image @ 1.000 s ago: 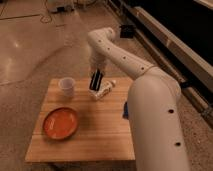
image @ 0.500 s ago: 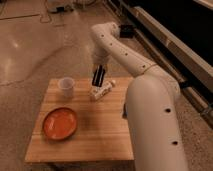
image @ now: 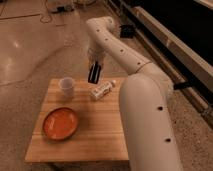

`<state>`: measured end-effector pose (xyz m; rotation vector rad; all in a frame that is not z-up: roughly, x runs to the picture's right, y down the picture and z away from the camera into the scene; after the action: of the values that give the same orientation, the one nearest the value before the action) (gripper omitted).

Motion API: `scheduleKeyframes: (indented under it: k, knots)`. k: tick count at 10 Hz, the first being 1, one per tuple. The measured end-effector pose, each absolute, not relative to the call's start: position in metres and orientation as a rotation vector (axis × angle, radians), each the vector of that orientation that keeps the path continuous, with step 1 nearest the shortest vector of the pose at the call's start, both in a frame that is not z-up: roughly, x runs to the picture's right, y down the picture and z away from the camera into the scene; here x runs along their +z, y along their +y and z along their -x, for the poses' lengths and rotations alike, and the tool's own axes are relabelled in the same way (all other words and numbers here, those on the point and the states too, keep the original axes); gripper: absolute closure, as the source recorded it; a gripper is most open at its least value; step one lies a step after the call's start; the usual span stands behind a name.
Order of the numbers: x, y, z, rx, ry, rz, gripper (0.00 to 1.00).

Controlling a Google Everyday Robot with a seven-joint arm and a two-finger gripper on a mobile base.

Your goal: Place the eraser in the ceramic cup

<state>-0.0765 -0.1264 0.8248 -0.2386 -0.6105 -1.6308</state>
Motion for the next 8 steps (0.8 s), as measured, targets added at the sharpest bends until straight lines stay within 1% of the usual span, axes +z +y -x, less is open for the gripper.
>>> scheduleKeyframes:
  k: [1, 3, 8]
  knots:
    - [0.831, -0.124, 0.075, -1.661, -0.605, 0.215, 1.00]
    - [0.842, -0.120, 0.077, -1.733, -0.604, 0.142, 1.00]
    - [0.858, -0.117, 0.128, -1.859, -0.642, -0.032, 1.00]
